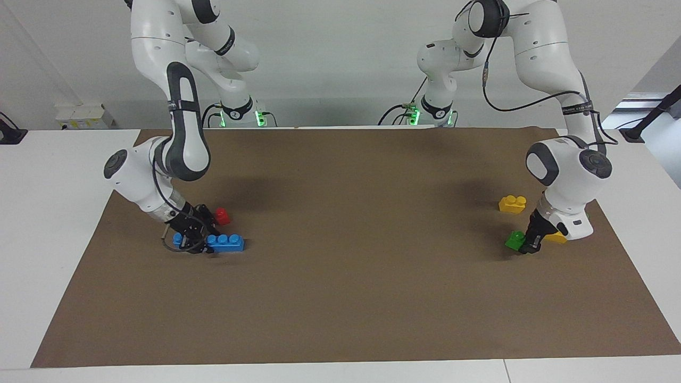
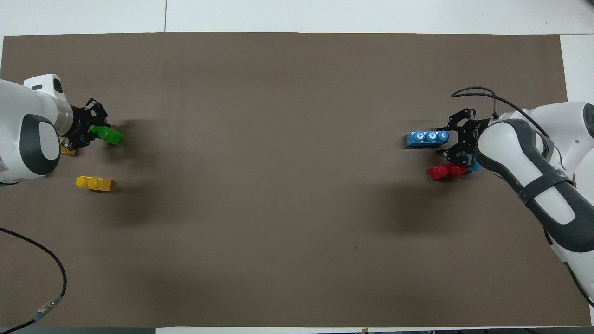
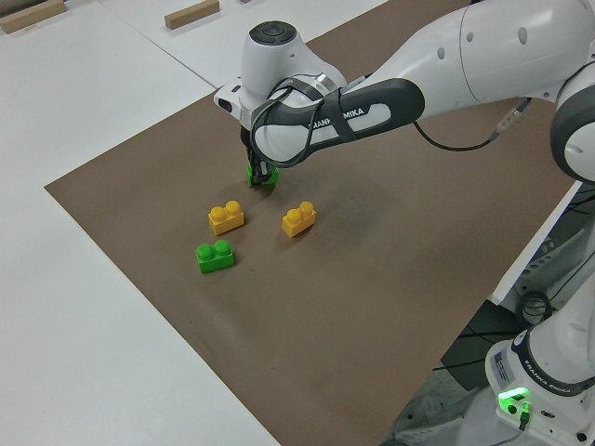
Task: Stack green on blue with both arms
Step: 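Close the left gripper on the green brick while the right gripper grips blue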
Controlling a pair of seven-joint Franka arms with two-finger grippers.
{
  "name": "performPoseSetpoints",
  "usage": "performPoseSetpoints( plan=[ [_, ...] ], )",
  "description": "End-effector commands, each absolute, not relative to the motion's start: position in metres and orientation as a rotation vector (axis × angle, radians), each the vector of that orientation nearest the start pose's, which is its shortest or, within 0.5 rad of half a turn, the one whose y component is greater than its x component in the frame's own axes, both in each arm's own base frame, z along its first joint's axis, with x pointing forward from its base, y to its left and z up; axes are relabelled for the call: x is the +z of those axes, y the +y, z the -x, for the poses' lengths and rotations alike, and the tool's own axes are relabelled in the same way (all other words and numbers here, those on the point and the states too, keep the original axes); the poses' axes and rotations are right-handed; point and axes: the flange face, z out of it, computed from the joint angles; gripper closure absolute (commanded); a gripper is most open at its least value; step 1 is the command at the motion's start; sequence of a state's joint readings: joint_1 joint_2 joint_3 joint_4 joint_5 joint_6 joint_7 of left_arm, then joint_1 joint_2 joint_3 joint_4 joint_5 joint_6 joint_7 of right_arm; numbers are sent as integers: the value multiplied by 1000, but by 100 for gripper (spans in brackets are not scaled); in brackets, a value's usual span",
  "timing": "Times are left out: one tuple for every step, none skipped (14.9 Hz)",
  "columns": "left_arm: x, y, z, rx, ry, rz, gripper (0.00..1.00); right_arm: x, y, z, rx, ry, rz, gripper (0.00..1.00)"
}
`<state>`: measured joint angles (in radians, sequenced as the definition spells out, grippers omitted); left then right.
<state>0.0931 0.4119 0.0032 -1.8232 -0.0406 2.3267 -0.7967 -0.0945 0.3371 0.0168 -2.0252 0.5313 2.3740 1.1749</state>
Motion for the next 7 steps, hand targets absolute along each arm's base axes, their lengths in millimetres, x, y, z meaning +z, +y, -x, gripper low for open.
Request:
performPoseSetpoints(
  plan=[
    [352,53,-641,-74,-1435,2866,100,281,-44,-601,250,2023,1909,61],
    [358,50,-639,-59,-1452,2855,100,281,-44,-601,250,2023,1909,64],
    [367,48,-637,-55,-1467,2848,100,281,-45,-600,255,2025,1900,68],
    [373,44,-634,-43,-1461,2849,100,282,-46,-600,255,2025,1892,72],
    [380,37,-632,-31,-1445,2854,100,282,-46,-600,255,2017,1900,76],
    [387,34,-630,-23,-1448,2852,100,283,-46,-601,253,2009,1906,80],
    [394,30,-628,-19,-1467,2843,100,284,-46,-601,257,2008,1905,86]
  ],
)
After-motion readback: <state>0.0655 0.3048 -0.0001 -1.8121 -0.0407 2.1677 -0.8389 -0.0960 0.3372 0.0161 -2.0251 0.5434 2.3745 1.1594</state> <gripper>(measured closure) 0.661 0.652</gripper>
